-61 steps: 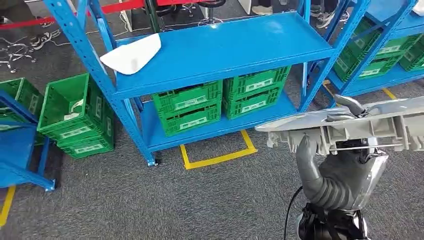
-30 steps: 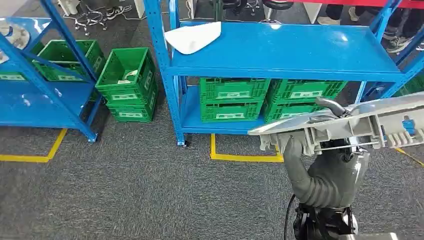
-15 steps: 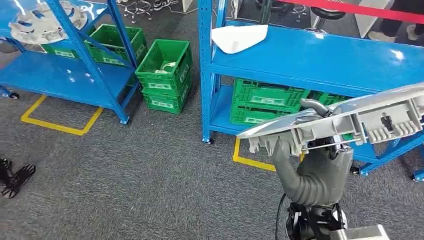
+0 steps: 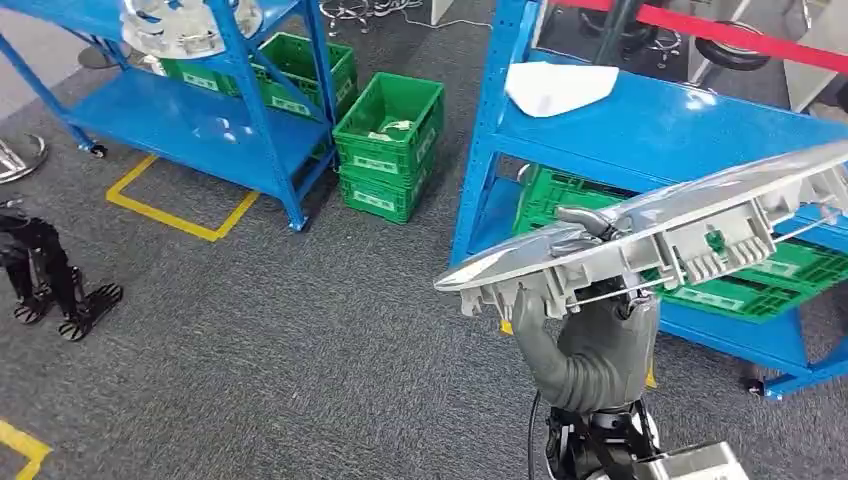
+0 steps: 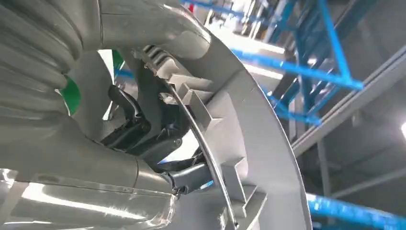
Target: Take the parts from the cabinet and place them on the table.
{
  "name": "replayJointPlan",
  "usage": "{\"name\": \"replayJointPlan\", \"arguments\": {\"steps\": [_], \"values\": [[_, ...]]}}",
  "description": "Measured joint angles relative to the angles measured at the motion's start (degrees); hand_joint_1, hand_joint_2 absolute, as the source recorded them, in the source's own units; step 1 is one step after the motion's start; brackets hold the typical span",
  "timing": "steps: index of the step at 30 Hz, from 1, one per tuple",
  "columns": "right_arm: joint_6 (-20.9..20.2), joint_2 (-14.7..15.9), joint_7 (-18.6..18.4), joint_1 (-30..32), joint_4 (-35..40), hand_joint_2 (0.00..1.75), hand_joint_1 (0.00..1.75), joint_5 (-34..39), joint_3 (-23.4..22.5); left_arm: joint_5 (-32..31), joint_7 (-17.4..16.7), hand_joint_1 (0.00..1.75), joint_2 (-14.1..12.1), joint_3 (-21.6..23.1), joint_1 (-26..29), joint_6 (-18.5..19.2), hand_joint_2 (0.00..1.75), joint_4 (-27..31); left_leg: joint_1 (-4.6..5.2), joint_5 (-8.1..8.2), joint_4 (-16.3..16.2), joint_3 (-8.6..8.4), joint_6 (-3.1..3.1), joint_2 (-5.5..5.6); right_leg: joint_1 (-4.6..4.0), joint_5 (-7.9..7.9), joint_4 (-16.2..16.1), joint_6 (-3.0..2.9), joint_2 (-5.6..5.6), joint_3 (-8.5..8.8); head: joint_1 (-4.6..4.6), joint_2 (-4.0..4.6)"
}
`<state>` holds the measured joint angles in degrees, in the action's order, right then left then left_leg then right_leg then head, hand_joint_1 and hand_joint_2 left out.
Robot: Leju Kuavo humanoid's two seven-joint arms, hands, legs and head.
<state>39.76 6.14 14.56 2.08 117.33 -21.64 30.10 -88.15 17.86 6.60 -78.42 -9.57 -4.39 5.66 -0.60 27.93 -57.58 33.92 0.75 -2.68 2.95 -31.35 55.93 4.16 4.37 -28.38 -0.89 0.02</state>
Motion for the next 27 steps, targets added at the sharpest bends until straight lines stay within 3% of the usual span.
{"name": "replayJointPlan", "arguments": {"steps": [1, 2, 4, 5, 6, 7, 8, 9, 10, 11, 13, 14, 15, 16, 17, 18, 19, 20, 21, 22, 23, 24, 25, 27], "values": [[0.0, 0.0, 0.5, 0.0, -0.2, 1.75, 1.75, 0.2, 0.0, -0.1, 0.1, 0.00, -0.1, -0.1, -0.1, 0.0, 1.75, 0.0, 0.06, -0.05, 0.0, 0.02, 0.38, 0.59, -0.17, -2.08, 2.6, -0.35, -2.08, -1.21, -0.24, 0.00], [0.0, 0.0, 0.6, 0.1, -0.3, 1.75, 1.75, 0.2, 0.2, -0.1, 0.2, 0.00, -0.1, -0.2, -0.1, 0.0, 1.75, 0.0, 0.25, -0.08, 0.0, 0.04, 0.78, 1.19, -0.46, -4.77, 7.6, -0.69, -3.32, -3.36, -0.59, 0.00], [0.0, 0.0, 0.6, 0.1, -0.8, 1.75, 1.75, 0.3, 0.6, -0.2, 0.3, 0.00, -0.1, -0.2, -0.2, 0.0, 1.75, 0.0, 0.93, -0.08, 0.0, 0.06, 1.27, 2.69, -1.03, -8.42, 17.3, -1.26, -4.00, -8.05, -1.21, 0.00], [0.0, 0.0, 0.6, 0.2, -1.0, 1.75, 1.75, 0.3, 0.7, -0.2, 0.3, 0.00, -0.1, -0.2, -0.1, 0.0, 1.75, 0.0, 1.26, -0.12, 0.0, -0.01, 1.40, 3.56, -1.35, -8.20, 19.1, -1.67, -4.04, -9.16, -1.51, 0.00], [0.0, 0.0, 0.6, 0.2, -1.3, 1.75, 1.75, 0.4, 0.8, -0.2, 0.3, 0.00, -0.1, -0.3, 0.0, 0.0, 1.75, 0.0, 1.51, -0.15, 0.0, -0.10, 1.45, 4.46, -1.71, -6.47, 17.8, -2.23, -4.14, -8.88, -1.73, 0.00], [0.0, 0.0, 0.6, 0.1, -1.6, 1.75, 1.75, 0.4, 0.9, -0.2, 0.3, 0.00, -0.1, -0.3, -0.1, 0.0, 1.75, 0.0, 1.78, -0.18, 0.0, -0.23, 1.49, 5.31, -2.07, -3.93, 14.4, -2.85, -4.44, -7.64, -1.95, 0.00], [0.0, 0.0, 0.7, 0.1, -1.7, 1.75, 1.75, 0.4, 0.9, -0.2, 0.3, 0.00, -0.2, -0.3, -0.1, 0.0, 1.75, 0.0, 2.00, -0.21, 0.0, -0.43, 1.53, 6.17, -2.45, -0.78, 9.1, -3.58, -5.09, -5.42, -2.08, 0.00], [0.0, 0.0, 1.0, 0.1, -1.8, 1.75, 1.75, 0.7, 1.0, -0.5, 0.3, 0.00, -0.2, -0.3, -0.1, 0.0, 1.75, 0.0, 2.10, -0.21, 0.0, -0.59, 1.53, 6.91, -2.72, 1.77, 4.0, -4.32, -6.57, -3.21, -2.17, 0.00], [0.0, 0.0, 1.6, 0.1, -1.9, 1.75, 1.75, 1.0, 1.0, -0.9, 0.0, 0.00, 0.0, -0.3, -0.1, -0.1, 1.75, 0.0, 2.19, -0.25, -0.1, -0.39, 1.50, 7.40, -2.68, 1.11, 2.0, -5.12, -8.71, -2.07, -1.81, 0.00], [0.0, -0.3, 2.8, 0.1, -2.0, 1.75, 1.75, 1.7, 1.1, -1.3, -1.4, 0.00, -0.2, -0.3, -0.3, -0.4, 1.75, 0.0, 1.99, -0.32, -0.2, -0.11, 1.43, 8.11, -2.71, 1.31, 0.9, -4.89, -8.42, -1.92, -1.66, 0.00], [0.0, -1.1, 5.0, 0.2, -2.1, 1.75, 1.75, 2.2, 1.1, -1.5, -4.7, 0.00, -0.5, -0.4, -0.2, -0.6, 1.75, 0.0, 1.57, -0.76, 0.0, 0.27, 0.73, 9.26, -3.10, 1.37, 0.9, -5.00, -7.42, -1.84, -2.21, 0.00], [0.0, -1.6, 5.7, 0.3, -2.1, 1.75, 1.75, 2.1, 1.1, -1.5, -5.8, 0.00, -0.7, -0.5, 0.0, -0.5, 1.75, 0.0, 1.75, -0.90, 0.0, 0.41, 0.42, 10.07, -2.89, 1.67, 0.3, -5.23, -6.79, -1.57, -2.19, 0.00], [0.0, -2.0, 5.8, 0.4, -2.0, 1.75, 1.75, 2.1, 1.1, -1.5, -6.7, 0.00, -1.2, -0.7, 0.1, -0.5, 1.75, 0.0, 1.89, -0.33, -0.6, 0.51, 0.51, 7.77, -2.39, 2.21, -0.5, -5.14, -5.66, -1.08, -2.26, 0.00], [0.0, -2.4, 5.7, 0.7, -2.0, 1.75, 1.75, 2.2, 1.0, -1.2, -7.3, 0.00, -1.3, -0.9, 0.1, -0.5, 1.75, 0.0, 2.24, 1.33, -2.4, 1.39, -0.06, 3.30, -2.44, 2.25, -0.9, -5.37, -5.17, -0.80, -1.62, 0.00], [0.1, -2.7, 5.6, 1.0, -1.8, 1.75, 1.75, 2.7, 1.0, -1.0, -7.6, 0.00, -1.4, -1.2, -0.1, -0.4, 1.75, 0.0, 1.71, 3.79, -6.5, 3.44, -0.77, 2.28, -2.40, 2.30, -1.0, -5.49, -4.17, -0.73, -1.34, 0.00], [0.1, -2.8, 5.5, 1.2, -1.9, 1.75, 1.75, 3.1, 1.0, -0.9, -7.8, 0.00, -1.6, -1.3, -0.2, -0.4, 1.75, 0.0, 1.11, 5.88, -11.1, 5.68, -1.26, 2.29, -2.35, 2.27, -1.0, -5.46, -3.38, -0.74, -1.20, 0.00], [0.1, -3.0, 5.4, 1.3, -1.9, 1.75, 1.75, 3.3, 1.0, -0.8, -7.9, 0.00, -1.7, -1.4, -0.2, -0.3, 1.75, 0.0, 0.51, 7.48, -15.4, 7.84, -1.78, 2.42, -2.25, 2.20, -1.0, -5.35, -2.49, -0.76, -1.14, 0.00], [0.1, -3.1, 5.3, 1.5, -1.9, 1.75, 1.75, 3.5, 1.0, -0.7, -7.9, 0.00, -1.9, -1.4, -0.1, -0.3, 1.75, 0.0, 0.03, 7.79, -17.5, 8.92, -2.24, 2.54, -2.13, 2.13, -1.0, -5.23, -1.71, -0.77, -1.05, 0.00], [0.1, -3.3, 5.3, 1.6, -1.9, 1.75, 1.75, 3.9, 1.0, -0.7, -7.9, 0.00, -2.0, -1.6, 0.0, -0.2, 1.75, 0.0, -0.29, 6.86, -16.9, 8.59, -2.65, 2.51, -1.96, 2.03, -1.0, -5.04, -0.90, -0.72, -1.01, 0.00], [0.1, -3.4, 5.3, 1.6, -1.9, 1.75, 1.75, 4.6, 1.0, -0.7, -7.8, 0.00, -2.0, -1.7, 0.0, -0.2, 1.75, 0.0, -0.61, 4.69, -13.5, 6.61, -3.07, 2.26, -1.74, 1.91, -0.9, -4.75, -0.09, -0.58, -0.92, 0.00], [0.1, -3.6, 5.4, 1.4, -2.0, 1.75, 1.75, 5.4, 1.0, -0.7, -7.4, 0.00, -2.1, -1.7, 0.0, -0.2, 1.75, 0.0, -0.80, 2.27, -8.2, 3.49, -3.42, 1.25, -1.48, 1.74, -0.9, -4.39, 0.69, -0.41, -0.88, 0.00], [0.1, -3.7, 5.5, 1.2, -2.2, 1.75, 1.75, 5.6, 1.0, -0.6, -7.1, 0.00, -2.2, -1.8, 0.0, -0.2, 1.75, 0.0, -0.86, 0.30, -2.4, -0.09, -3.64, -1.33, -1.35, 1.54, -0.8, -3.93, 1.29, -0.12, -0.83, 0.00], [0.1, -3.9, 5.5, 0.9, -2.4, 1.75, 1.75, 5.6, 1.0, -0.5, -6.8, 0.00, -2.1, -1.9, -0.2, -0.2, 1.75, 0.0, -0.61, 0.78, 0.7, -1.78, -3.46, -4.64, -1.56, 1.32, -0.6, -3.45, 1.69, 0.22, -0.57, 0.00], [0.1, -4.2, 5.2, 0.1, -2.5, 1.75, 1.75, 5.4, 1.1, -0.1, -5.7, 0.00, -2.1, -2.4, -0.4, -0.2, 1.75, 0.0, -0.20, 0.47, 0.5, -1.65, -2.19, -3.16, -1.43, 1.11, -0.6, -2.44, 2.60, 0.67, -0.81, 0.00]]}}
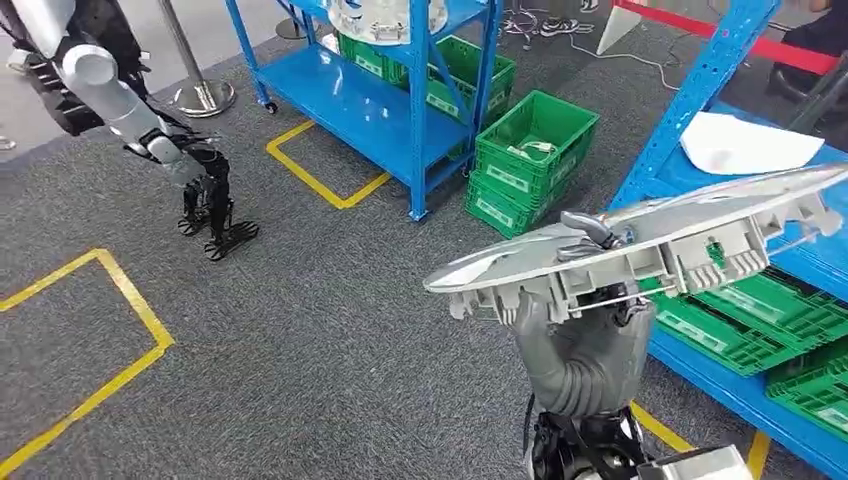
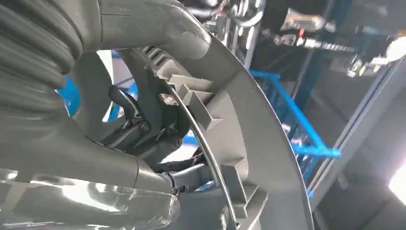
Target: Take the parts from the cabinet and place them on the table.
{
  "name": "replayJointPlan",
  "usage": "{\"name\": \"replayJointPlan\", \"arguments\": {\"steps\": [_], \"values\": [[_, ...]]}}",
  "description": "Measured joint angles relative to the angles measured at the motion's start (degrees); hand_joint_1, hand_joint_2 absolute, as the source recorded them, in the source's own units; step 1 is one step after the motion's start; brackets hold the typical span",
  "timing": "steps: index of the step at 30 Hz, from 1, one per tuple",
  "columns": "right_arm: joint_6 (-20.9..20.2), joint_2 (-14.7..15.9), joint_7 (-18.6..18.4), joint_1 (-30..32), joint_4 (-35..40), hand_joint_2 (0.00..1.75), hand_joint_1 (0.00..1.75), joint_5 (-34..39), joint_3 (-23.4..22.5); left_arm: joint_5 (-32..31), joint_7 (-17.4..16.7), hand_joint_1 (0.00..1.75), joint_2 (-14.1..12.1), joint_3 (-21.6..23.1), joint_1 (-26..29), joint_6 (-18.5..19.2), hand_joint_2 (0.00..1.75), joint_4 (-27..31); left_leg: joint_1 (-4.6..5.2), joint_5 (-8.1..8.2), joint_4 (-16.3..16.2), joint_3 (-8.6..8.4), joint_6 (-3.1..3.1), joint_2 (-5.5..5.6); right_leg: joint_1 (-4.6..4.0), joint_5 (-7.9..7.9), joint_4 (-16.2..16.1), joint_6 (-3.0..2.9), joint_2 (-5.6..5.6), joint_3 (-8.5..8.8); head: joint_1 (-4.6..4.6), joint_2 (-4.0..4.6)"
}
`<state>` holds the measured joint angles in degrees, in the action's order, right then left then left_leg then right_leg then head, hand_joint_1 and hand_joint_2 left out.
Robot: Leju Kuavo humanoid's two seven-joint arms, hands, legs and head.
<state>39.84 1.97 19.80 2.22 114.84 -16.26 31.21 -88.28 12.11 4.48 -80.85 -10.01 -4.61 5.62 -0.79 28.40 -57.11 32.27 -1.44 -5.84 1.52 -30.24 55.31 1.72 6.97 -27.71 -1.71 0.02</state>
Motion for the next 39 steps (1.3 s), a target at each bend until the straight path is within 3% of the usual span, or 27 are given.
{"name": "replayJointPlan", "arguments": {"steps": [2, 3, 4, 5, 7, 8, 9, 11, 12, 13, 14, 17, 18, 19, 20, 22, 24, 25, 27, 28, 29, 33, 34, 35, 36, 38, 39], "values": [[0.0, 0.0, -1.2, -0.8, -0.3, 1.75, 1.75, -1.2, 0.6, 0.3, 2.1, 0.00, -0.1, -0.6, 0.1, 0.0, 1.75, 0.0, 0.39, -0.06, 0.1, 0.49, 0.98, 1.38, 0.23, 0.08, -0.6, 0.90, 1.39, 0.57, 0.15, 0.00], [0.0, 0.0, -1.8, -0.9, -0.2, 1.75, 1.75, -1.7, 0.8, 0.3, 3.3, 0.00, -0.1, -0.7, 0.1, 0.0, 1.75, 0.0, -0.04, -0.63, 0.7, 0.08, 1.69, 2.35, 0.42, -0.36, -0.6, 1.40, 1.37, 0.47, 0.15, 0.00], [0.0, 0.0, -2.3, -1.1, -0.2, 1.75, 1.75, -2.0, 0.9, 0.3, 4.3, 0.00, 0.0, -0.7, 0.0, 0.1, 1.75, 0.0, -0.05, -0.86, 0.8, 0.21, 1.92, 3.23, 0.62, -2.00, 1.0, 1.50, -2.27, 0.12, -0.37, 0.00], [0.0, 0.0, -2.6, -1.1, -0.2, 1.75, 1.75, -2.3, 1.0, 0.3, 5.0, 0.00, 0.0, -0.8, -0.1, 0.2, 1.75, 0.0, -0.03, -1.09, 0.8, 0.34, 2.28, 4.04, 0.55, -4.50, 4.5, 1.33, -4.66, -1.28, -0.83, 0.00], [0.0, 0.1, -3.3, -0.9, -0.2, 1.75, 1.75, -2.6, 1.1, 0.1, 6.0, 0.00, 0.1, -1.0, -0.3, 0.4, 1.75, 0.0, 0.42, -1.35, 0.8, 0.67, 2.74, 5.94, 0.30, -9.40, 14.9, 1.07, -6.55, -5.92, -1.68, 0.00], [0.0, 0.1, -3.6, -0.6, -0.2, 1.75, 1.75, -2.9, 1.1, -0.3, 6.1, 0.00, 0.2, -1.1, -0.3, 0.6, 1.75, 0.0, 0.72, -1.44, 0.7, 0.78, 2.88, 7.03, 0.05, -10.21, 18.2, 0.79, -6.67, -7.57, -1.86, 0.00], [0.0, 0.1, -3.8, -0.3, -0.2, 1.75, 1.75, -3.1, 1.2, -0.7, 6.1, 0.00, 0.4, -1.2, -0.1, 0.8, 1.75, 0.0, 0.95, -1.54, 0.7, 0.79, 3.03, 8.13, -0.16, -9.34, 18.4, 0.39, -6.75, -7.80, -2.05, 0.00], [0.0, 0.2, -3.8, -0.2, -0.2, 1.75, 1.75, -3.4, 1.2, -1.1, 6.1, 0.00, 0.6, -1.3, 0.0, 0.9, 1.75, 0.0, 1.44, -1.73, 0.7, 0.72, 3.20, 10.07, -0.75, -4.51, 11.6, -0.76, -7.32, -5.12, -2.29, 0.00], [0.0, 0.2, -3.8, -0.2, -0.2, 1.75, 1.75, -3.5, 1.3, -1.1, 6.1, 0.00, 0.8, -1.4, 0.0, 1.0, 1.75, 0.0, 1.56, -1.85, 0.7, 0.63, 3.15, 10.92, -1.11, -1.71, 6.2, -1.45, -8.12, -2.69, -2.34, 0.00], [0.0, 0.2, -3.9, -0.2, -0.2, 1.75, 1.75, -3.5, 1.3, -1.3, 5.8, 0.00, 1.1, -1.6, 0.0, 1.0, 1.75, 0.0, 1.49, -2.01, 0.7, 0.67, 3.10, 11.65, -1.59, -0.07, 1.2, -2.33, -10.61, -0.58, -2.36, 0.00], [0.0, 0.2, -4.0, -0.2, -0.2, 1.75, 1.75, -3.6, 1.3, -1.4, 5.3, 0.00, 1.4, -1.6, 0.0, 1.0, 1.75, 0.0, 1.83, -2.04, 0.5, 0.88, 2.86, 12.27, -1.60, -0.44, 0.1, -2.68, -11.19, -0.37, -2.03, 0.00], [0.0, 0.2, -3.8, -0.3, -0.2, 1.75, 1.75, -3.8, 1.4, -1.6, 5.1, 0.00, 1.4, -1.6, 0.3, 0.7, 1.75, 0.0, 1.33, -2.54, 0.8, 1.42, 1.94, 13.21, -1.97, -0.05, 0.1, -2.88, -9.80, -0.52, -2.10, 0.00], [0.0, 0.2, -3.7, -0.4, 0.0, 1.75, 1.75, -3.2, 1.4, -1.5, 5.1, 0.00, 1.3, -1.6, 0.4, 0.2, 1.75, 0.0, 1.57, -2.59, 0.6, 1.73, 1.65, 13.84, -1.45, 0.62, -0.8, -3.20, -9.00, -0.18, -2.08, 0.00], [0.0, 0.2, -3.6, -0.5, 0.2, 1.75, 1.75, -2.7, 1.4, -1.4, 5.0, 0.00, 1.3, -1.7, 0.6, -0.1, 1.75, 0.0, 1.96, -1.37, -1.0, 2.39, 1.74, 8.67, -1.36, 1.09, -1.3, -3.29, -8.25, 0.05, -1.90, 0.00], [0.0, 0.2, -3.5, -0.5, 0.4, 1.75, 1.75, -2.5, 1.3, -1.3, 5.0, 0.00, 1.3, -1.7, 0.5, -0.4, 1.75, 0.0, 1.75, 1.00, -4.1, 3.87, 1.37, 6.36, -1.46, 1.24, -1.4, -3.60, -7.78, 0.00, -1.09, 0.00], [0.1, 0.3, -3.6, -0.6, 0.5, 1.75, 1.75, -2.5, 1.2, -0.7, 5.1, 0.00, 1.3, -1.7, 0.2, -0.9, 1.75, 0.0, 0.91, 5.63, -12.9, 7.94, 0.63, 5.72, -1.45, 1.27, -1.4, -3.55, -6.17, -0.09, -0.63, 0.00], [0.1, 0.5, -3.8, -1.2, 0.4, 1.75, 1.75, -3.3, 1.3, 0.2, 5.5, 0.00, 1.2, -2.0, 0.3, -0.7, 1.75, 0.0, 0.13, 6.44, -16.5, 9.35, -0.18, 5.68, -1.30, 1.13, -1.3, -3.32, -4.57, -0.26, -0.48, 0.00], [0.1, 0.5, -3.9, -1.5, 0.4, 1.75, 1.75, -3.5, 1.4, 0.2, 4.6, 0.00, 1.2, -2.4, 0.3, -0.5, 1.75, 0.0, -0.24, 5.09, -14.6, 8.11, -0.52, 5.51, -1.16, 1.03, -1.2, -3.00, -3.73, -0.26, -0.28, 0.00], [0.1, 0.6, -3.9, -1.8, 0.6, 1.75, 1.75, -4.1, 1.4, 0.0, 2.2, 0.00, 1.5, -2.8, 0.4, -0.5, 1.75, 0.0, -0.74, 1.36, -5.5, 2.39, -1.11, 3.75, -0.80, 0.70, -0.9, -2.29, -2.27, -0.18, -0.06, 0.00], [0.1, 0.6, -3.9, -1.8, 0.7, 1.75, 1.75, -4.2, 1.4, 0.0, 1.8, 0.00, 1.5, -2.9, 0.3, -0.5, 1.75, 0.0, -0.93, 0.26, -0.8, -0.80, -1.34, 1.62, -0.64, 0.46, -0.6, -1.88, -1.61, -0.12, 0.02, 0.00], [0.1, 0.5, -3.9, -2.0, 0.9, 1.75, 1.75, -4.2, 1.4, -0.1, 1.7, 0.00, 1.8, -3.0, 0.3, -0.4, 1.75, 0.0, -0.60, 0.74, -0.2, -1.22, -0.73, -1.31, -1.06, 0.08, -0.3, -1.22, -1.23, -0.01, 0.13, 0.00], [0.1, 0.6, -4.0, -2.3, 1.2, 1.75, 1.75, -4.2, 1.5, -0.2, 1.3, 0.00, 2.3, -3.2, 0.2, -0.4, 1.75, 0.0, -0.03, 0.16, 0.0, -0.17, 1.23, 1.81, -0.35, -0.16, -0.7, 0.33, 1.28, 0.93, 0.00, 0.00], [0.1, 0.6, -4.0, -2.2, 1.3, 1.75, 1.75, -4.2, 1.5, -0.3, 1.2, 0.00, 2.4, -3.2, 0.1, -0.4, 1.75, 0.0, -0.35, -0.26, 0.2, -0.37, 1.76, 2.70, -0.11, -0.85, -0.3, 0.78, 0.61, 0.77, 0.07, 0.00], [0.1, 0.6, -4.0, -2.2, 1.4, 1.75, 1.75, -4.0, 1.5, -0.3, 1.2, 0.00, 2.4, -3.3, 0.1, -0.4, 1.75, 0.0, -0.25, -0.36, 0.2, -0.18, 1.96, 3.60, -0.01, -3.05, 2.2, 0.86, -2.51, -0.12, -0.57, 0.00], [0.1, 0.7, -4.0, -2.1, 1.6, 1.75, 1.75, -4.1, 1.5, -0.2, 1.0, 0.00, 2.4, -3.5, 0.1, -0.5, 1.75, 0.0, -0.12, -0.53, 0.2, 0.01, 2.24, 4.43, -0.03, -5.62, 6.5, 0.76, -4.56, -2.02, -1.09, 0.00], [0.1, 1.1, -4.0, -2.1, 1.9, 1.75, 1.75, -4.2, 1.5, -0.2, 1.0, 0.00, 2.5, -3.6, 0.0, -0.7, 1.75, 0.0, 0.40, -0.69, 0.2, 0.21, 2.74, 6.32, -0.29, -9.62, 16.4, 0.41, -6.39, -6.71, -1.66, 0.00], [0.1, 1.3, -4.2, -2.1, 1.9, 1.75, 1.75, -4.2, 1.5, -0.2, 1.2, 0.00, 2.6, -3.6, 0.1, -0.7, 1.75, 0.0, 0.68, -0.72, 0.2, 0.22, 2.85, 7.45, -0.51, -9.67, 18.6, 0.05, -6.64, -8.01, -1.88, 0.00]]}}
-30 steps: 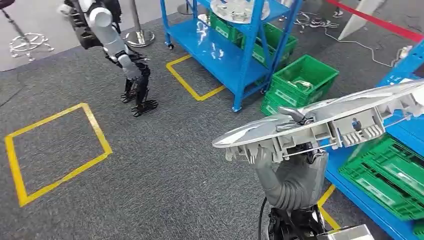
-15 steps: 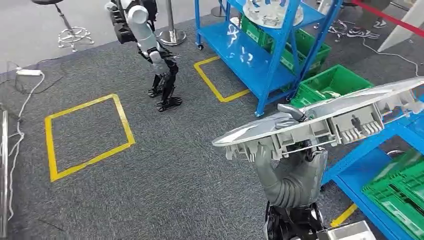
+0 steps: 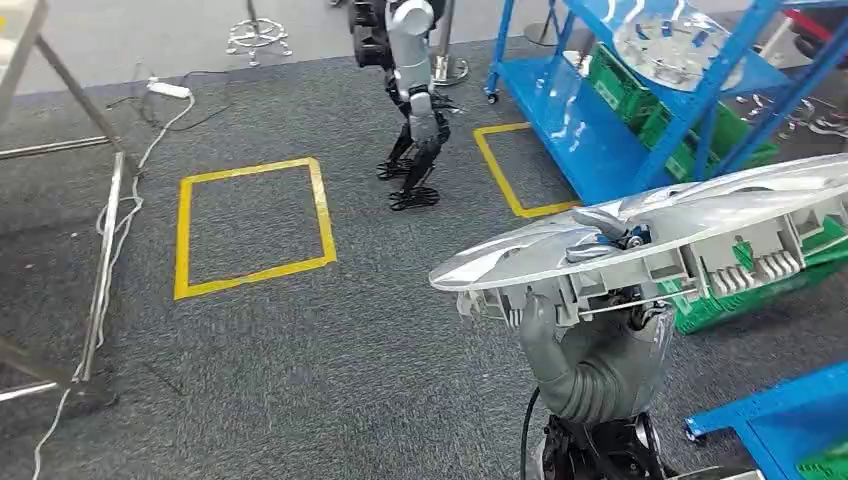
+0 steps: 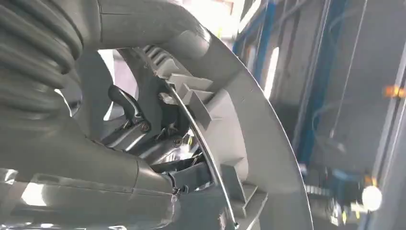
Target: Take the parts from the cabinet and place them on the table.
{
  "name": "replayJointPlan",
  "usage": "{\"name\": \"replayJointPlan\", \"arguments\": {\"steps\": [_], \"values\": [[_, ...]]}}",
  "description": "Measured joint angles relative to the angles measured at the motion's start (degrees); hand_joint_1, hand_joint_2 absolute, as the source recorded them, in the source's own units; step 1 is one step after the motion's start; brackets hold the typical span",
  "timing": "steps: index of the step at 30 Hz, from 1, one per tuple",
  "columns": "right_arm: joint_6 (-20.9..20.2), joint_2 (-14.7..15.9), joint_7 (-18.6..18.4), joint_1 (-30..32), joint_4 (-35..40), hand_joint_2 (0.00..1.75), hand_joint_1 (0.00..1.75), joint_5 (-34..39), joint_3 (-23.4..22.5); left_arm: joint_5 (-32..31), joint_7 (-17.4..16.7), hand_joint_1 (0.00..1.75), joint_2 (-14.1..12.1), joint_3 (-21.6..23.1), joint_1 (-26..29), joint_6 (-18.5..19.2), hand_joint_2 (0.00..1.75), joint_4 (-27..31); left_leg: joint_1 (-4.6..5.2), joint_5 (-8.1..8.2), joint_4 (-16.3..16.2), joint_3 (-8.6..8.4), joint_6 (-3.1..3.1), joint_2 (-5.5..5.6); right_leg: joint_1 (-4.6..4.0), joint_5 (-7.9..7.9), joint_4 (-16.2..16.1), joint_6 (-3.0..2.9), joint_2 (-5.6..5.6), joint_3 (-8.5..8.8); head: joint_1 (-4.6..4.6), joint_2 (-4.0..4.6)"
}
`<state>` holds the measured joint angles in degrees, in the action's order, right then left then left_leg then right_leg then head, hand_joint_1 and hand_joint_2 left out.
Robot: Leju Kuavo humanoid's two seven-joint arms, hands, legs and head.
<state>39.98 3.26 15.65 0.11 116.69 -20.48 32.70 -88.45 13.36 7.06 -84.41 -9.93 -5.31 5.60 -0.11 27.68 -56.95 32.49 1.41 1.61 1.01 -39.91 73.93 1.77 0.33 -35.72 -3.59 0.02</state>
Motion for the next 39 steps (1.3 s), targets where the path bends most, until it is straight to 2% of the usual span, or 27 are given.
{"name": "replayJointPlan", "arguments": {"steps": [2, 3, 4, 5, 9, 10, 11, 12, 14, 15, 16, 17, 18, 19, 20, 22, 25, 26, 27, 29, 30, 31, 32, 34, 35, 36, 39], "values": [[0.0, 0.2, -0.2, -0.2, 0.0, 1.75, 1.75, 0.0, 0.0, 0.0, 0.6, 0.00, 0.2, 0.0, 0.2, 0.0, 1.75, 0.0, 0.41, -0.06, 0.0, -0.19, 0.14, 1.95, -0.64, 3.78, -3.4, -1.14, -0.52, 0.85, -0.42, 0.00], [0.0, 0.2, -0.3, -0.4, 0.1, 1.75, 1.75, -0.1, 0.1, 0.1, 0.8, 0.00, 0.3, 0.0, 0.2, 0.0, 1.75, 0.0, 0.60, -0.07, 0.0, -0.37, 0.16, 2.85, -1.11, 6.90, -8.0, -1.85, -1.06, 2.51, -0.52, 0.00], [0.0, 0.2, -0.5, -0.7, 0.4, 1.75, 1.75, -0.2, 0.1, 0.1, 1.0, 0.00, 0.5, -0.1, 0.2, 0.0, 1.75, 0.0, 0.68, -0.07, 0.1, -0.56, 0.16, 3.61, -1.57, 9.94, -13.4, -2.56, -2.40, 4.57, -0.61, 0.00], [0.0, 0.2, -0.7, -1.0, 0.7, 1.75, 1.75, -0.2, 0.2, 0.1, 1.4, 0.00, 0.7, -0.1, 0.2, 0.0, 1.75, 0.0, 0.80, -0.08, 0.0, -0.49, 0.11, 4.03, -1.91, 10.75, -16.5, -3.26, -4.42, 5.44, -0.57, 0.00], [0.0, 0.3, -1.6, -2.2, 0.9, 1.75, 1.75, -0.9, 0.3, 0.2, 3.6, 0.00, 1.2, -0.5, 0.4, 0.0, 1.75, 0.0, 0.73, -0.37, 0.2, 0.26, -0.69, 5.72, -1.96, 10.76, -18.2, -3.81, -3.36, 6.34, -0.63, 0.00], [0.0, 0.3, -1.7, -2.3, 1.0, 1.75, 1.75, -1.1, 0.4, 0.2, 3.8, 0.00, 1.2, -0.6, 0.4, 0.0, 1.75, 0.0, 0.81, -0.02, -0.6, 0.30, -0.49, 4.27, -1.28, 11.63, -19.5, -3.68, -2.53, 6.79, -0.42, 0.00], [0.0, 0.3, -1.9, -2.3, 1.1, 1.75, 1.75, -1.2, 0.5, 0.2, 3.8, 0.00, 1.2, -0.7, 0.4, 0.0, 1.75, 0.0, 1.19, 1.41, -2.1, 1.22, -0.84, -0.17, -1.42, 11.81, -20.0, -3.82, -2.19, 7.01, 0.02, 0.00], [0.0, 0.4, -1.9, -2.4, 1.3, 1.75, 1.75, -1.4, 0.6, 0.1, 3.7, 0.00, 1.2, -0.9, 0.2, 0.0, 1.75, 0.0, 0.89, 3.98, -5.6, 3.03, -1.25, -1.46, -1.41, 11.91, -20.1, -4.05, -1.40, 7.06, 0.46, 0.00], [0.0, 0.4, -1.9, -2.2, 1.3, 1.75, 1.75, -1.7, 0.8, -0.3, 3.2, 0.00, 1.3, -1.0, 0.0, 0.0, 1.75, 0.0, 0.02, 7.89, -14.0, 7.15, -2.19, -1.66, -1.39, 11.79, -20.1, -3.98, 0.24, 6.99, 1.14, 0.00], [0.0, 0.5, -2.0, -2.1, 1.3, 1.75, 1.75, -1.7, 0.8, -0.4, 2.8, 0.00, 1.3, -1.0, 0.1, 0.0, 1.75, 0.0, -0.43, 8.43, -16.4, 8.38, -2.67, -1.65, -1.33, 11.70, -20.0, -3.86, 1.08, 6.97, 1.25, 0.00], [0.0, 0.5, -2.0, -2.0, 1.3, 1.75, 1.75, -1.7, 0.8, -0.6, 2.4, 0.00, 1.2, -1.0, 0.2, 0.0, 1.75, 0.0, -0.80, 7.61, -16.1, 8.19, -3.09, -1.70, -1.18, 11.59, -20.0, -3.63, 1.91, 6.95, 1.27, 0.00], [0.0, 0.5, -2.0, -2.0, 1.3, 1.75, 1.75, -1.7, 0.9, -0.8, 2.2, 0.00, 1.2, -1.1, 0.3, 0.0, 1.75, 0.0, -1.12, 5.85, -13.6, 6.79, -3.49, -1.95, -1.00, 11.43, -19.8, -3.34, 2.63, 6.96, 1.36, 0.00], [0.0, 0.5, -2.0, -2.0, 1.4, 1.75, 1.75, -1.7, 0.9, -0.9, 2.0, 0.00, 1.2, -1.1, 0.3, 0.0, 1.75, 0.0, -1.44, 3.51, -9.0, 4.15, -3.94, -2.75, -0.75, 11.17, -19.5, -2.91, 3.36, 6.97, 1.44, 0.00], [0.0, 0.5, -2.0, -2.0, 1.5, 1.75, 1.75, -1.8, 0.9, -1.0, 1.8, 0.00, 1.2, -1.1, 0.3, 0.0, 1.75, 0.0, -1.72, 1.60, -4.0, 1.17, -4.37, -4.44, -0.50, 10.81, -18.9, -2.37, 3.97, 6.97, 1.51, 0.00], [0.0, 0.5, -2.0, -2.0, 1.7, 1.75, 1.75, -1.9, 0.9, -1.1, 1.8, 0.00, 1.2, -1.2, 0.2, 0.0, 1.75, 0.0, -1.65, 1.81, -1.2, -0.31, -4.10, -7.62, -0.62, 10.37, -18.2, -1.75, 4.47, 6.85, 1.81, 0.00], [0.0, 0.5, -1.9, -1.9, 2.1, 1.75, 1.75, -2.0, 0.9, -1.3, 1.8, 0.00, 1.2, -1.2, 0.2, 0.1, 1.75, 0.0, -1.19, 1.58, -1.5, -0.09, -2.00, -6.34, -0.61, 9.64, -17.7, -0.90, 5.25, 6.88, 1.29, 0.00], [0.0, 0.5, -1.9, -2.0, 2.3, 1.75, 1.75, -2.1, 1.0, -1.4, 2.2, 0.00, 1.1, -1.2, 0.2, 0.0, 1.75, 0.0, -1.06, 1.18, -1.4, 0.19, -0.68, -4.53, -0.11, 9.36, -17.8, -0.02, 6.09, 7.14, 1.20, 0.00], [0.0, 0.5, -1.9, -2.0, 2.4, 1.75, 1.75, -2.1, 1.0, -1.4, 2.4, 0.00, 1.1, -1.2, 0.2, 0.0, 1.75, 0.0, -1.06, 1.03, -1.4, 0.32, -0.44, -3.93, 0.12, 7.84, -16.4, 0.36, 3.25, 6.78, 0.68, 0.00], [0.0, 0.5, -1.9, -1.9, 2.6, 1.75, 1.75, -2.1, 1.0, -1.4, 2.6, 0.00, 1.2, -1.2, 0.1, 0.0, 1.75, 0.0, -0.94, 0.90, -1.4, 0.44, -0.17, -3.24, 0.13, 5.48, -13.0, 0.34, 1.50, 5.41, 0.20, 0.00], [0.0, 0.5, -1.9, -1.8, 2.6, 1.75, 1.75, -2.0, 1.0, -1.4, 2.8, 0.00, 1.2, -1.2, 0.0, 0.0, 1.75, 0.0, -0.45, 0.74, -1.4, 0.62, 0.21, -1.77, -0.12, 0.99, -3.3, 0.11, 0.24, 1.01, -0.53, 0.00], [0.0, 0.6, -1.9, -1.7, 2.6, 1.75, 1.75, -2.0, 1.0, -1.4, 2.8, 0.00, 1.2, -1.2, 0.0, 0.0, 1.75, 0.0, -0.17, 0.68, -1.4, 0.63, 0.32, -0.98, -0.21, 0.16, 0.0, -0.23, 0.08, -0.62, -0.83, 0.00], [0.0, 0.6, -1.9, -1.7, 2.6, 1.75, 1.75, -2.0, 1.0, -1.4, 2.8, 0.00, 1.2, -1.2, 0.0, 0.0, 1.75, 0.0, 0.11, 0.64, -1.4, 0.59, 0.40, -0.10, -0.43, 0.78, 0.7, -0.70, -0.04, -1.14, -0.92, 0.00], [0.0, 0.6, -1.9, -1.6, 2.6, 1.75, 1.75, -1.9, 1.0, -1.4, 2.8, 0.00, 1.2, -1.2, 0.1, 0.0, 1.75, 0.0, 0.33, 0.63, -1.4, 0.53, 0.42, 0.81, -0.73, 2.75, -1.3, -1.31, -0.24, -0.52, -0.94, 0.00], [0.0, 0.6, -1.9, -1.6, 2.7, 1.75, 1.75, -1.9, 1.0, -1.4, 2.8, 0.00, 1.2, -1.2, 0.0, 0.0, 1.75, 0.0, 0.53, 0.46, -1.4, 0.41, 0.62, 2.58, -1.69, 8.73, -11.3, -2.65, -1.67, 3.58, -0.96, 0.00], [0.0, 0.6, -1.9, -1.7, 2.9, 1.75, 1.75, -1.9, 1.0, -1.4, 2.8, 0.00, 1.4, -1.2, 0.0, 0.0, 1.75, 0.0, 0.30, 0.34, -1.3, 0.45, 0.72, 3.16, -2.15, 10.38, -15.9, -3.32, -4.11, 5.46, -0.94, 0.00], [0.0, 0.6, -1.9, -1.6, 3.0, 1.75, 1.75, -1.9, 1.0, -1.4, 2.8, 0.00, 1.6, -1.2, 0.0, 0.0, 1.75, 0.0, 0.55, 0.23, -1.3, 0.58, 0.52, 3.86, -2.10, 9.74, -16.9, -3.65, -4.36, 5.97, -0.57, 0.00], [0.0, 0.7, -1.9, -1.9, 3.1, 1.75, 1.75, -1.9, 1.1, -1.4, 2.8, 0.00, 1.7, -1.2, 0.1, 0.1, 1.75, 0.0, -0.01, -0.36, -0.8, 0.92, -0.41, 5.45, -2.58, 10.30, -17.4, -4.38, -2.82, 6.14, -1.07, 0.00]]}}
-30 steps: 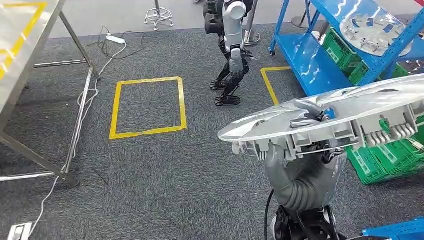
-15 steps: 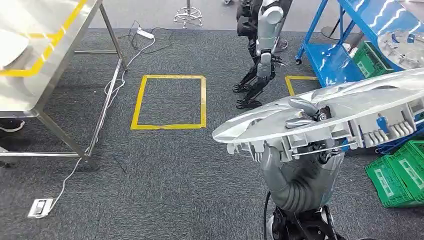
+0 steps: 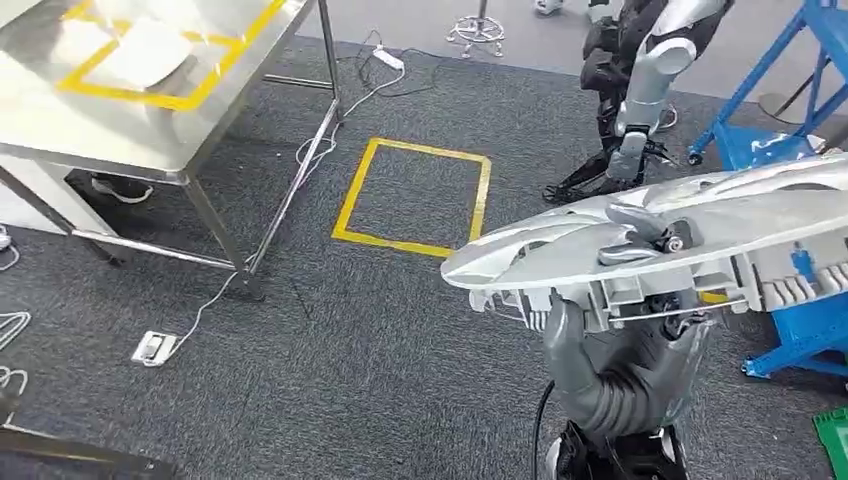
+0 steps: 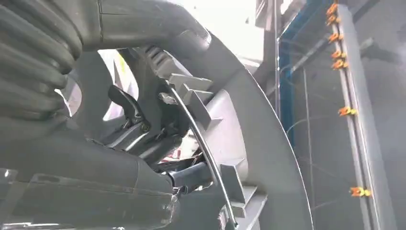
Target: Take the parts from the cabinet and place them on the table.
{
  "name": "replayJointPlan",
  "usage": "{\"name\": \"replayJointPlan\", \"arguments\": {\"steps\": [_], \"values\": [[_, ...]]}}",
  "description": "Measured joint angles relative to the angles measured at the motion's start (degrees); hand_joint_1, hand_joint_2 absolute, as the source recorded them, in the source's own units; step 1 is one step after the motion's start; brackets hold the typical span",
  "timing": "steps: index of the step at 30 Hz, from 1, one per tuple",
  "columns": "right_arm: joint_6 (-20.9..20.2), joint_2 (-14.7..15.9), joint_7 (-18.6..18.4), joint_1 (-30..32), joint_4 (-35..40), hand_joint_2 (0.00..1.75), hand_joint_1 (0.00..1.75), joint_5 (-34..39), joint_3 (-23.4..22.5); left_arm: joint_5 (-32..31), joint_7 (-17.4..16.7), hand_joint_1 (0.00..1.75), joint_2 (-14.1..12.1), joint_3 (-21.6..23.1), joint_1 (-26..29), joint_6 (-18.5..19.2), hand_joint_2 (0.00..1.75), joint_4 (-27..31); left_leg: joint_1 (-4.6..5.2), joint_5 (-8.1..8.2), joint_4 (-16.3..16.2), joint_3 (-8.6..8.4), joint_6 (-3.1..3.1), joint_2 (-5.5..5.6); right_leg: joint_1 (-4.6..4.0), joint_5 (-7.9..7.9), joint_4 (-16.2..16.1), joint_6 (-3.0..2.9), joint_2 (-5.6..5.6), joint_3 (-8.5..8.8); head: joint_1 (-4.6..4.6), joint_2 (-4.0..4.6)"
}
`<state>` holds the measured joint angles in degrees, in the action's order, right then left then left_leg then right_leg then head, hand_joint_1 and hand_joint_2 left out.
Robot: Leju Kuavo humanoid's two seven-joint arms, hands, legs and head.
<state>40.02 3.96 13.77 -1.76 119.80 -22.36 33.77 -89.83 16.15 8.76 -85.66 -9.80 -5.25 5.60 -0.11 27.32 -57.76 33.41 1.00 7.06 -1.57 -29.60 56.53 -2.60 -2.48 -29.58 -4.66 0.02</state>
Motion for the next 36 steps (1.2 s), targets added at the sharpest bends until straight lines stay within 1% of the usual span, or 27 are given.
{"name": "replayJointPlan", "arguments": {"steps": [1, 2, 3, 5, 7, 8, 10, 11, 12, 13, 14, 16, 17, 18, 19, 21, 22, 24, 25, 26, 27, 28, 31, 32, 33, 34, 36], "values": [[0.0, 0.0, 0.0, -0.1, 0.2, 1.75, 1.75, 0.0, 0.0, 0.0, 0.0, 0.00, 0.0, 0.0, 0.0, 0.0, 1.75, 0.0, 0.29, -0.15, 0.2, 0.28, -0.25, 0.17, 0.32, 0.84, -1.4, -0.29, 0.79, 0.49, -0.02, 0.00], [0.0, -0.1, 0.0, -0.2, 0.2, 1.75, 1.75, 0.0, 0.0, 0.0, 0.0, 0.00, -0.1, 0.0, 0.1, 0.0, 1.75, 0.0, 0.71, 0.87, -0.8, 0.59, -0.03, -4.14, 0.59, 1.51, -2.5, 0.01, 1.74, 0.96, 0.04, 0.00], [0.0, -0.1, 0.0, -0.1, 0.3, 1.75, 1.75, 0.0, 0.0, 0.0, 0.0, 0.00, -0.1, 0.0, 0.1, 0.0, 1.75, 0.0, 1.03, 2.91, -2.9, 1.85, -0.49, -6.73, 0.55, 1.77, -3.1, -0.24, 1.96, 1.04, 0.80, 0.00], [0.0, -0.1, 0.0, 0.0, 0.2, 1.75, 1.75, 0.0, 0.0, 0.0, 0.1, 0.00, -0.1, 0.0, -0.1, 0.0, 1.75, 0.0, 0.41, 7.29, -11.2, 5.80, -1.31, -7.21, 0.56, 1.81, -3.1, -0.15, 3.46, 0.95, 1.44, 0.00], [0.0, 0.0, 0.0, 0.0, 0.2, 1.75, 1.75, 0.1, 0.0, 0.0, 0.5, 0.00, -0.2, 0.0, 0.0, 0.0, 1.75, 0.0, -0.43, 8.33, -15.8, 7.95, -2.09, -7.16, 0.79, 1.62, -3.0, 0.07, 4.99, 0.87, 1.92, 0.00], [0.0, 0.0, 0.0, 0.0, 0.2, 1.75, 1.75, 0.2, 0.0, 0.0, 0.7, 0.00, -0.2, 0.0, 0.1, 0.0, 1.75, 0.0, -0.74, 7.06, -14.5, 7.13, -2.51, -7.31, 1.00, 1.51, -2.9, 0.37, 5.68, 0.87, 2.06, 0.00], [0.0, 0.0, 0.0, -0.1, 0.2, 1.75, 1.75, 0.2, 0.0, 0.0, 0.9, 0.00, -0.3, 0.0, 0.1, -0.1, 1.75, 0.0, -1.33, 2.77, -6.2, 2.24, -3.38, -8.86, 1.60, 0.93, -2.0, 1.22, 7.02, 0.81, 2.30, 0.00], [0.0, 0.0, -0.1, -0.1, 0.2, 1.75, 1.75, 0.2, 0.0, 0.0, 0.9, 0.00, -0.3, 0.0, 0.1, -0.1, 1.75, 0.0, -1.58, 1.24, -1.1, -0.99, -3.97, -12.45, 1.64, 0.34, -1.1, 1.95, 7.61, 0.82, 2.56, 0.00], [0.0, 0.0, -0.2, -0.1, 0.2, 1.75, 1.75, 0.2, 0.0, 0.0, 0.7, 0.00, 0.0, 0.0, 0.0, -0.1, 1.75, 0.0, -1.40, 2.17, -1.2, -1.09, -3.50, -14.88, 1.25, -0.36, -0.3, 2.59, 7.99, 0.41, 2.97, 0.00], [0.0, 0.0, -0.3, -0.1, 0.3, 1.75, 1.75, 0.2, 0.0, 0.0, 0.3, 0.00, 0.0, 0.0, -0.1, -0.1, 1.75, 0.0, -1.26, 1.96, -1.2, -0.80, -2.54, -13.78, 1.48, -0.75, 0.2, 2.90, 8.51, 0.48, 2.67, 0.00], [0.0, 0.0, -0.3, -0.1, 0.4, 1.75, 1.75, 0.1, 0.1, 0.0, 0.0, 0.00, -0.1, 0.0, 0.0, -0.1, 1.75, 0.0, -1.12, 2.03, -1.3, -0.44, -1.99, -13.26, 1.58, -0.77, 0.3, 3.07, 8.90, 0.91, 2.12, 0.00], [0.0, 0.0, -0.3, -0.1, 0.5, 1.75, 1.75, 0.1, 0.0, 0.0, -0.5, 0.00, -0.1, 0.0, 0.0, -0.1, 1.75, 0.0, -1.05, 1.80, -1.3, -0.39, -1.27, -11.68, 1.85, -0.88, 0.1, 3.40, 10.21, 1.08, 2.19, 0.00], [0.0, 0.0, -0.3, -0.1, 0.6, 1.75, 1.75, 0.1, 0.0, 0.0, -0.7, 0.00, 0.0, 0.0, -0.1, -0.1, 1.75, 0.0, -1.19, 1.56, -1.1, -0.36, -0.86, -10.63, 2.17, -1.69, 0.6, 3.93, 9.22, 0.97, 1.97, 0.00], [0.0, 0.1, -0.3, -0.1, 0.6, 1.75, 1.75, 0.1, 0.0, 0.0, -0.9, 0.00, 0.0, 0.0, -0.1, -0.1, 1.75, 0.0, -1.19, 1.39, -1.2, -0.22, -0.58, -9.77, 2.47, -3.70, 2.8, 4.16, 6.05, 0.23, 1.66, 0.00], [0.0, 0.1, -0.3, 0.0, 0.8, 1.75, 1.75, 0.1, 0.1, 0.0, -0.9, 0.00, 0.0, 0.0, -0.2, -0.1, 1.75, 0.0, -1.13, 1.26, -1.2, -0.04, -0.38, -8.83, 2.50, -6.22, 6.9, 4.26, 4.24, -1.46, 1.25, 0.00], [0.0, 0.3, -0.3, 0.1, 0.7, 1.75, 1.75, 0.1, 0.1, 0.0, -0.9, 0.00, -0.1, 0.0, -0.3, -0.1, 1.75, 0.0, -0.84, 1.04, -1.2, 0.26, -0.02, -6.97, 2.48, -9.92, 15.8, 4.24, 3.03, -5.55, 0.53, 0.00], [0.0, 0.3, -0.3, 0.1, 0.7, 1.75, 1.75, 0.1, 0.1, 0.0, -0.9, 0.00, -0.1, 0.0, -0.3, -0.1, 1.75, 0.0, -0.63, 0.96, -1.2, 0.35, 0.09, -5.90, 2.42, -10.10, 18.2, 4.00, 2.84, -6.94, 0.24, 0.00], [0.0, 0.3, -0.3, 0.0, 0.7, 1.75, 1.75, 0.1, 0.1, 0.0, -0.7, 0.00, -0.1, 0.0, -0.1, 0.0, 1.75, 0.0, -0.32, 0.82, -1.2, 0.31, 0.27, -3.88, 2.13, -6.27, 14.8, 3.04, 2.42, -5.92, 0.00, 0.00], [0.0, 0.3, -0.3, 0.0, 0.7, 1.75, 1.75, 0.0, 0.1, 0.0, -0.5, 0.00, -0.1, 0.0, -0.1, 0.0, 1.75, 0.0, -0.27, 0.74, -1.2, 0.28, 0.31, -2.93, 1.83, -3.22, 10.0, 2.34, 1.80, -4.12, -0.02, 0.00], [0.0, 0.3, -0.3, -0.1, 0.7, 1.75, 1.75, 0.0, 0.1, 0.0, -0.5, 0.00, -0.1, 0.0, -0.2, 0.0, 1.75, 0.0, -0.29, 0.67, -1.2, 0.29, 0.30, -2.22, 1.40, -0.53, 5.1, 1.67, 0.25, -2.23, -0.02, 0.00], [0.0, 0.3, -0.3, -0.1, 0.7, 1.75, 1.75, 0.0, 0.1, 0.0, -0.5, 0.00, 0.0, 0.0, -0.1, 0.1, 1.75, 0.0, -0.55, 0.49, -1.1, 0.40, 0.17, -1.62, 1.19, -0.09, 2.0, 0.92, -2.63, -1.05, -0.05, 0.00], [0.0, 0.3, -0.3, -0.1, 0.7, 1.75, 1.75, 0.0, 0.1, 0.0, -0.4, 0.00, 0.1, 0.0, -0.2, 0.1, 1.75, 0.0, -0.50, 0.35, -1.2, 0.73, -0.19, -0.79, 1.32, -0.02, 1.2, 0.58, -3.11, -0.78, 0.31, 0.00], [0.0, 0.3, -0.2, -0.2, 0.7, 1.75, 1.75, -0.2, 0.1, 0.0, -0.4, 0.00, 0.2, 0.0, 0.0, 0.2, 1.75, 0.0, -0.98, -0.48, -0.6, 1.36, -1.51, 0.94, 0.90, 0.24, 0.4, 0.27, -1.39, -0.55, -0.33, 0.00], [0.0, 0.3, -0.2, -0.3, 0.8, 1.75, 1.75, -0.3, 0.1, 0.0, -0.4, 0.00, 0.1, 0.0, 0.1, 0.2, 1.75, 0.0, -0.76, -0.22, -0.9, 1.46, -1.26, -0.97, 1.56, 1.14, -1.3, 0.51, -0.47, 0.02, -0.35, 0.00], [0.0, 0.2, -0.2, -0.2, 0.8, 1.75, 1.75, -0.2, 0.1, 0.0, -0.4, 0.00, 0.0, 0.0, 0.2, 0.2, 1.75, 0.0, -0.28, 0.82, -1.8, 2.01, -1.43, -6.31, 1.46, 1.48, -2.1, 0.78, 0.16, 0.36, 0.05, 0.00], [0.0, 0.3, -0.1, -0.1, 0.9, 1.75, 1.75, -0.3, 0.1, 0.0, -0.4, 0.00, -0.1, 0.0, 0.1, 0.2, 1.75, 0.0, -0.42, 3.23, -4.7, 3.49, -1.69, -7.99, 1.39, 1.67, -2.3, 0.52, 0.89, 0.40, 0.90, 0.00], [0.0, 0.3, -0.1, 0.2, 0.8, 1.75, 1.75, -0.3, 0.0, 0.0, -0.5, 0.00, -0.1, 0.0, -0.1, 0.2, 1.75, 0.0, -0.87, 7.53, -13.3, 7.26, -2.33, -7.59, 1.41, 1.61, -2.1, 0.58, 2.77, 0.26, 1.75, 0.00]]}}
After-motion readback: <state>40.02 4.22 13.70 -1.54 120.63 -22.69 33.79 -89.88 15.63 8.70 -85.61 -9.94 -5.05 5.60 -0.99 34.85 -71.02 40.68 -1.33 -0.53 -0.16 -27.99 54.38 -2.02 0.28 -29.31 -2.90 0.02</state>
